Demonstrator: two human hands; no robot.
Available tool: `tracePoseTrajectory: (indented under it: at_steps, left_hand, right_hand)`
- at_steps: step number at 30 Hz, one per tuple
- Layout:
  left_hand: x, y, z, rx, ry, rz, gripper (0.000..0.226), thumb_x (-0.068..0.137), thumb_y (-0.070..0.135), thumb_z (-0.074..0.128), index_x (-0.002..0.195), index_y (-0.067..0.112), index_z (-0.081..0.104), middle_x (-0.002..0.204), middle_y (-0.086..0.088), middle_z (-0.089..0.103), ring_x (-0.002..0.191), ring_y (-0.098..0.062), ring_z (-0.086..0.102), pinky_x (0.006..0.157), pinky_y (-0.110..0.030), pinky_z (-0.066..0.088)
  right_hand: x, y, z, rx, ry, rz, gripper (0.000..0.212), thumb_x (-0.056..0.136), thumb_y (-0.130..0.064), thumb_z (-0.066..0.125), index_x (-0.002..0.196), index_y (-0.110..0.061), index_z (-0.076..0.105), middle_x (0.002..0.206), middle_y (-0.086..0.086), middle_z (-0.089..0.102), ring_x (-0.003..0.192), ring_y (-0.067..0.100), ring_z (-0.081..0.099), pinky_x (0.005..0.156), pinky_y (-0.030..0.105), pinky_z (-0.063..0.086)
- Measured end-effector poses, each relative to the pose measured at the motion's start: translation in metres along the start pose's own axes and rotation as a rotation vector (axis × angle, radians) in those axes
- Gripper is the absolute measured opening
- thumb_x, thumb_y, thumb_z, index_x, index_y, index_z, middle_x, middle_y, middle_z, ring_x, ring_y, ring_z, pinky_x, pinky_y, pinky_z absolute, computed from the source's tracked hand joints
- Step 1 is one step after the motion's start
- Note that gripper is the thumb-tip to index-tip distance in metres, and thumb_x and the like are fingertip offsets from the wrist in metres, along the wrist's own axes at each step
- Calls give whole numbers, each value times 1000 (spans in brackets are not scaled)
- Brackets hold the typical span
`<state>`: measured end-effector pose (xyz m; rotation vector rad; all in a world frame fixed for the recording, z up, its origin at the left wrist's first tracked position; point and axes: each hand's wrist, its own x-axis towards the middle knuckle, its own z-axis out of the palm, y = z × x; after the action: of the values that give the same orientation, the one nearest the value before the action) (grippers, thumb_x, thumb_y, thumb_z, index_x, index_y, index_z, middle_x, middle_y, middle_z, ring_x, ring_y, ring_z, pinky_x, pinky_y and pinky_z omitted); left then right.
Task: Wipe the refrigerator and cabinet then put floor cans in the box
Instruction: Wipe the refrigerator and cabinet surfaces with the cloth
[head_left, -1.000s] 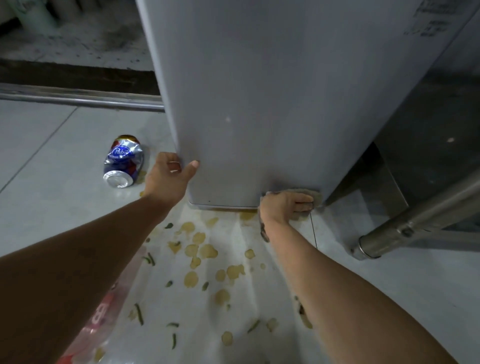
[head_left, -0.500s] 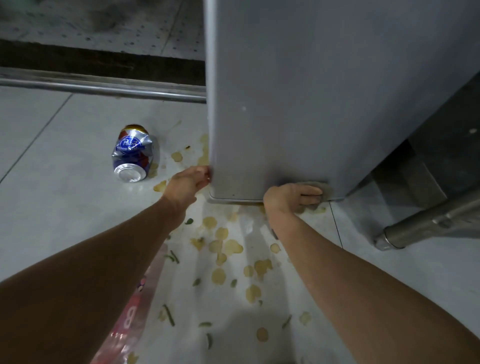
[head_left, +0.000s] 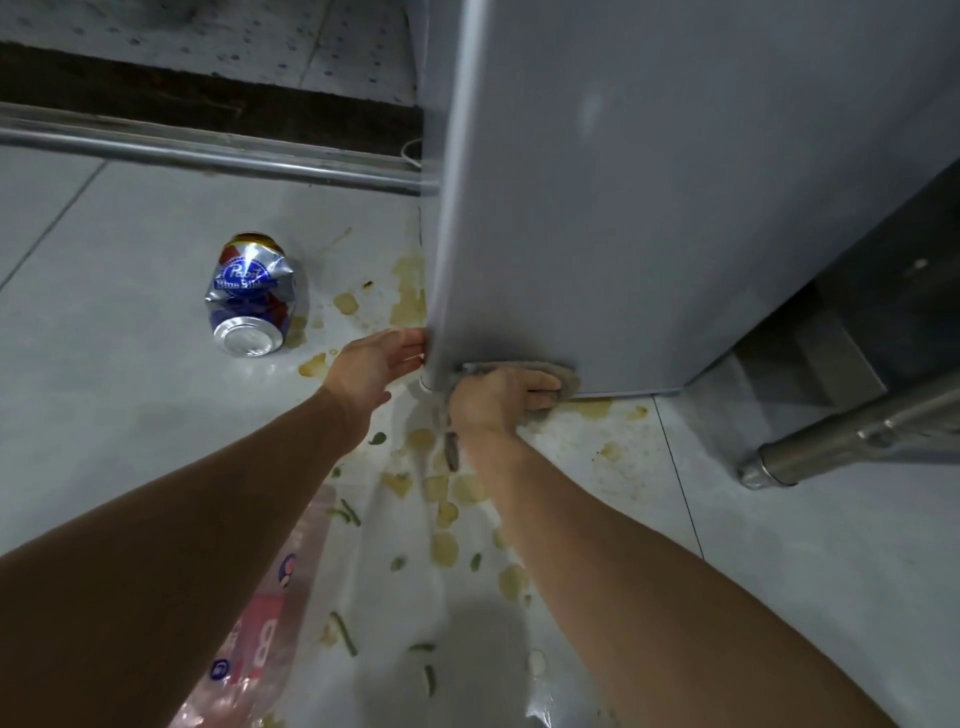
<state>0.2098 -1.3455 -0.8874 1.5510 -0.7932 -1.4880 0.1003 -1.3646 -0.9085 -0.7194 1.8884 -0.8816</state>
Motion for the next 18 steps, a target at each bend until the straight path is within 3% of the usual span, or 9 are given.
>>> tracePoseTrajectory:
  at_steps: [5, 10, 15, 18]
  left_hand:
    - [-2, -4, -4, 3, -38, -5, 24, 95, 29, 42, 95, 28, 66, 114, 6, 66, 106, -9, 59, 97, -38, 30]
    - [0, -4, -6, -1, -44, -18, 26, 94, 30, 43, 103, 22, 66, 112, 5, 67, 100, -6, 60, 99, -38, 29]
    - [8, 1, -19, 96, -123, -36, 36, 97, 36, 35, 111, 21, 65, 118, 4, 64, 112, -11, 54, 101, -39, 25]
    - [14, 2, -31, 122, -97, -25, 40, 98, 38, 32, 115, 19, 63, 122, 4, 63, 114, -11, 51, 102, -41, 23]
  right_hand:
    - [22, 0, -37, -235, 96, 42, 87, 98, -24, 46, 140, 13, -22, 150, 33, -18, 144, 41, -5, 119, 42, 13]
    - [4, -8, -10, -69, 85, 107, 92, 94, -17, 52, 141, 8, -24, 153, 26, -20, 145, 34, 1, 113, 36, 20]
    - [-18, -7, 35, 9, 3, 141, 91, 96, -18, 49, 140, 9, -25, 151, 27, -26, 144, 35, -12, 115, 33, 10]
    - [-22, 1, 53, 48, 11, 57, 71, 100, -13, 34, 144, 7, -19, 153, 22, -21, 145, 31, -11, 115, 32, 3]
